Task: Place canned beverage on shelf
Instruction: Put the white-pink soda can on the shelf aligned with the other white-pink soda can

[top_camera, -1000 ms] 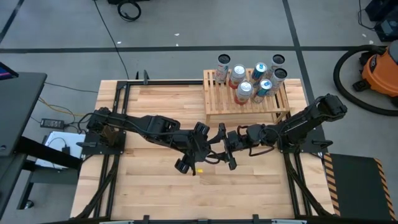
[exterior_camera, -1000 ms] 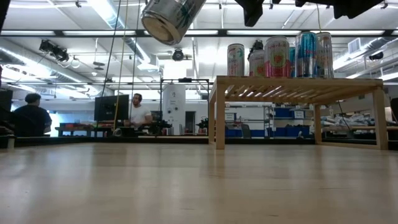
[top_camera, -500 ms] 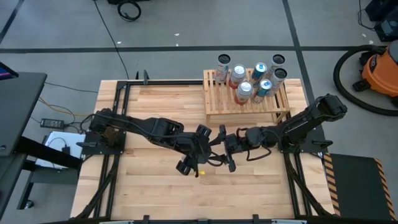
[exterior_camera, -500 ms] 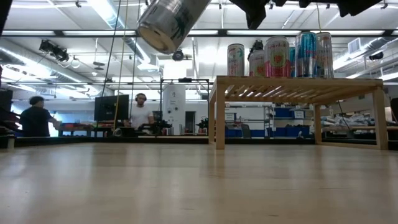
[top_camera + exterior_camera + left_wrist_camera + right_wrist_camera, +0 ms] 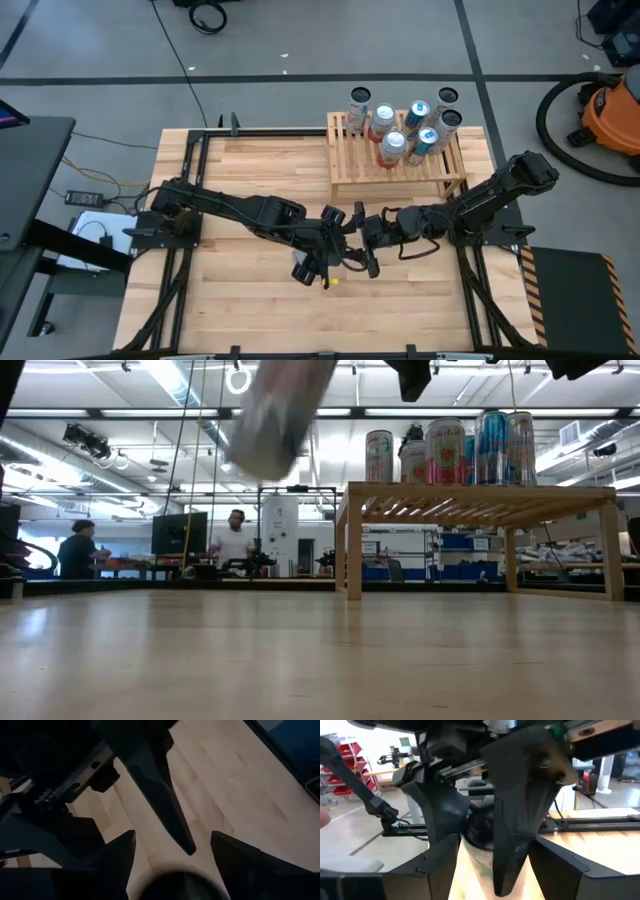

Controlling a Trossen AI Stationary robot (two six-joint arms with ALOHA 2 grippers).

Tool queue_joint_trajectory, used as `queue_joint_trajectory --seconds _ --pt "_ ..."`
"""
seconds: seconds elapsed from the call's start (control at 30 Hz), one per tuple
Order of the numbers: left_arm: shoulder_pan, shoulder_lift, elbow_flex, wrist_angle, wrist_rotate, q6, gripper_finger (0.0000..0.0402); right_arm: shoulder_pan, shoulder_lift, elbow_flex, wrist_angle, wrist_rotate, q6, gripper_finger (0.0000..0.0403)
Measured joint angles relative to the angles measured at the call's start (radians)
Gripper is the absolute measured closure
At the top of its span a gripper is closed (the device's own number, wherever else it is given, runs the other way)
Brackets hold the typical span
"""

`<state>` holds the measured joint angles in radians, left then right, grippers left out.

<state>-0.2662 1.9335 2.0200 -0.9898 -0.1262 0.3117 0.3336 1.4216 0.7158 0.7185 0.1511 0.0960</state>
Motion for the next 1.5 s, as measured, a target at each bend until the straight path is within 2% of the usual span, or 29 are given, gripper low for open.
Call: queue_joint_trajectory --seconds 0.23,0.37,0.5,0.63,0.73,0.97,1.1,1.27,1.5 --pt "-0.015 0.0 0.0 -0.027 -0.005 -0.023 0.0132 0.015 -0.002 0.005 -0.013 0.025 0.008 0.0158" --pt "-0.034 0.0 -0.003 -0.075 -0.041 -0.043 0.0133 0.035 -0.003 0.007 -0.024 0.058 0.003 0.0159" --pt "-0.054 0.0 -0.003 -0.129 -0.088 -0.09 0.014 0.058 -0.003 0.007 -0.023 0.056 -0.002 0.0159" --pt "-0.073 -0.006 -0.002 -0.204 -0.181 -0.171 0.0151 0.081 -0.003 0.007 -0.033 0.017 0.013 0.0159" --pt "-0.093 -0.018 -0.002 -0.247 -0.227 -0.23 0.0158 0.094 -0.002 0.007 -0.023 0.031 0.007 0.0159" --pt "-0.12 -0.063 -0.001 -0.306 -0.232 -0.352 0.0159 0.097 -0.002 0.006 0.008 -0.006 0.01 0.0159" --pt "-0.134 -0.093 0.0 -0.337 -0.225 -0.425 0.0159 0.1 -0.002 0.005 0.003 -0.017 -0.041 0.0154" --pt "-0.153 -0.127 0.0 -0.344 -0.221 -0.488 0.0159 0.102 -0.002 0.004 -0.01 0.013 -0.097 0.0122" --pt "-0.16 -0.16 0.0 -0.35 -0.227 -0.536 0.0159 0.098 -0.002 0.004 -0.071 0.031 -0.164 0.0042"
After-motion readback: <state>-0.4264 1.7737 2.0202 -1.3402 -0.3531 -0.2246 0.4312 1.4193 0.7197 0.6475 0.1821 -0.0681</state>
